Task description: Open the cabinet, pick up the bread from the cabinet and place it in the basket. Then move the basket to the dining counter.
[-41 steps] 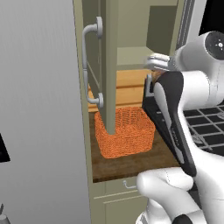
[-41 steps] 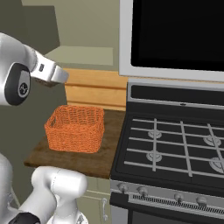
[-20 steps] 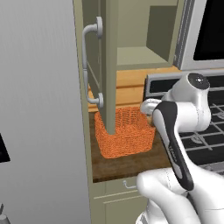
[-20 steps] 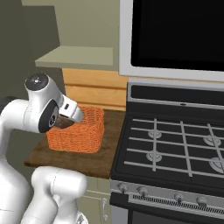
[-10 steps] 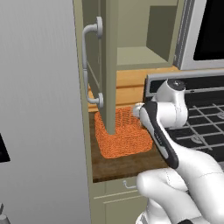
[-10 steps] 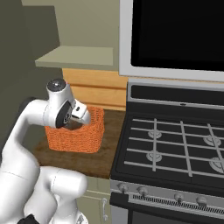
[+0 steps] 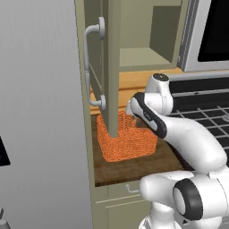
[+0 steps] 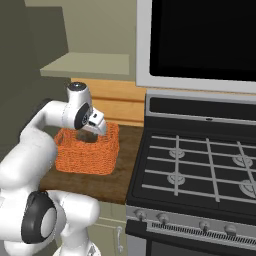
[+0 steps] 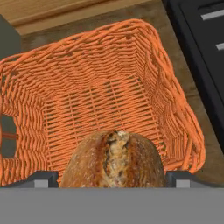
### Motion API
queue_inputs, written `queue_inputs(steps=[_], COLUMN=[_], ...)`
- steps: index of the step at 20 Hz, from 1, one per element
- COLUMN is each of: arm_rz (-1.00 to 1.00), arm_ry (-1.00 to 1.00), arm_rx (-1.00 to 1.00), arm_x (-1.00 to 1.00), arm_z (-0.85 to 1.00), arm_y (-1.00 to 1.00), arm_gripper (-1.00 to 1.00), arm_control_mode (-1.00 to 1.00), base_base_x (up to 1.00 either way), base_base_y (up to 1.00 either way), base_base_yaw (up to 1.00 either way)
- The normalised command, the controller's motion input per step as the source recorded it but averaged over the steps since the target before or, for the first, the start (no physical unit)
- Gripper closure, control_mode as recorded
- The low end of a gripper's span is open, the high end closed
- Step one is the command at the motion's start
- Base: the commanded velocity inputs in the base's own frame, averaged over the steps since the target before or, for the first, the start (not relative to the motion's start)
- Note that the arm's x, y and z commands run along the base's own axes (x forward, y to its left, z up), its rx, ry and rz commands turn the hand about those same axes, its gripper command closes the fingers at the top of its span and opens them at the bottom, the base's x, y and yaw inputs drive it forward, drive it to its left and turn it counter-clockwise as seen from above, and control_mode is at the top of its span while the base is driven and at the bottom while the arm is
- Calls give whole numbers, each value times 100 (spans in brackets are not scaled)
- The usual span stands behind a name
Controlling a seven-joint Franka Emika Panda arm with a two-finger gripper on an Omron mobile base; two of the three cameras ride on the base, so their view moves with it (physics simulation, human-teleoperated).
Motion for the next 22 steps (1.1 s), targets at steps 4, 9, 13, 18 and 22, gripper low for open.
queue_inputs(steps=[4, 9, 13, 18, 22], arm_rz=[1, 0, 0, 0, 0], arm_ry=[15, 14, 8, 4, 0], arm_rx=[0, -3, 0, 0, 0], arm_x=[48, 27, 31, 24, 5], arm_z=[-64, -65, -46, -33, -9], arm_y=[27, 9, 0, 0, 0], arm_gripper=[100, 100, 100, 100, 100], arm_control_mode=[-100, -100, -100, -100, -100], base_base_x=[0, 0, 0, 0, 0], base_base_y=[0, 0, 0, 0, 0], base_base_yaw=[0, 0, 0, 0, 0])
